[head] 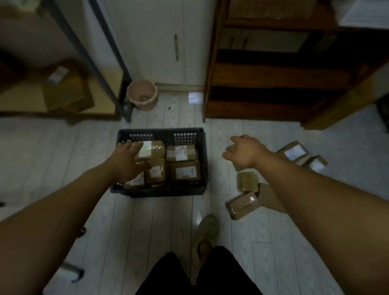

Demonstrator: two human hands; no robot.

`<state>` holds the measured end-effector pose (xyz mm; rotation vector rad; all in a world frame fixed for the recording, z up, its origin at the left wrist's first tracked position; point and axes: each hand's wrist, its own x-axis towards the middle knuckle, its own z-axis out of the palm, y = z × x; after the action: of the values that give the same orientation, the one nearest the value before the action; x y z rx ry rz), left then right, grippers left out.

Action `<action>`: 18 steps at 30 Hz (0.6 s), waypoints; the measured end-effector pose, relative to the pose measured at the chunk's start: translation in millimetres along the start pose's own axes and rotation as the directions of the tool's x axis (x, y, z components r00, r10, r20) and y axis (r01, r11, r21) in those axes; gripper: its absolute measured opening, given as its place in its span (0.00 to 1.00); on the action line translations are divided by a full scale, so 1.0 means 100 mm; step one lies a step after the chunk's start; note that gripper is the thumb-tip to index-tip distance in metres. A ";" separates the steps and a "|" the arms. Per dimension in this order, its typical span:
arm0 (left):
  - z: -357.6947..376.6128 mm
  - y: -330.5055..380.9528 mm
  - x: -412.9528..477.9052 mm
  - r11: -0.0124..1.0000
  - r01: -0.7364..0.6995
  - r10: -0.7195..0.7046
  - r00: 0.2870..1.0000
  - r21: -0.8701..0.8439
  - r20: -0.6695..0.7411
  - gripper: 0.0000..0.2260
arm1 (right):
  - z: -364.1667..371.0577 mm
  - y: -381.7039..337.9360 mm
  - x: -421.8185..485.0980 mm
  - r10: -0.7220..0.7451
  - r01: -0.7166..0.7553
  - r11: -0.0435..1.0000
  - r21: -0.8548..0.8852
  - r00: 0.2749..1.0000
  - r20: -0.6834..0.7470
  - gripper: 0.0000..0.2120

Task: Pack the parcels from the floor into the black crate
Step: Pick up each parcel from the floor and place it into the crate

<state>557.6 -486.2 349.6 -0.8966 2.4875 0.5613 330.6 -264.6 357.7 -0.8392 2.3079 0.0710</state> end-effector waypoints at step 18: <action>-0.37 3.14 -1.32 0.944 -0.325 0.329 0.942 0.058 -0.071 0.36 | -0.45 2.43 -3.00 0.298 -0.273 0.953 0.128 0.920 -0.255 0.33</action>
<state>429.7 -217.1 519.1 -0.4959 2.7311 0.5803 331.9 81.5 535.2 -0.4828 2.6591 -0.0230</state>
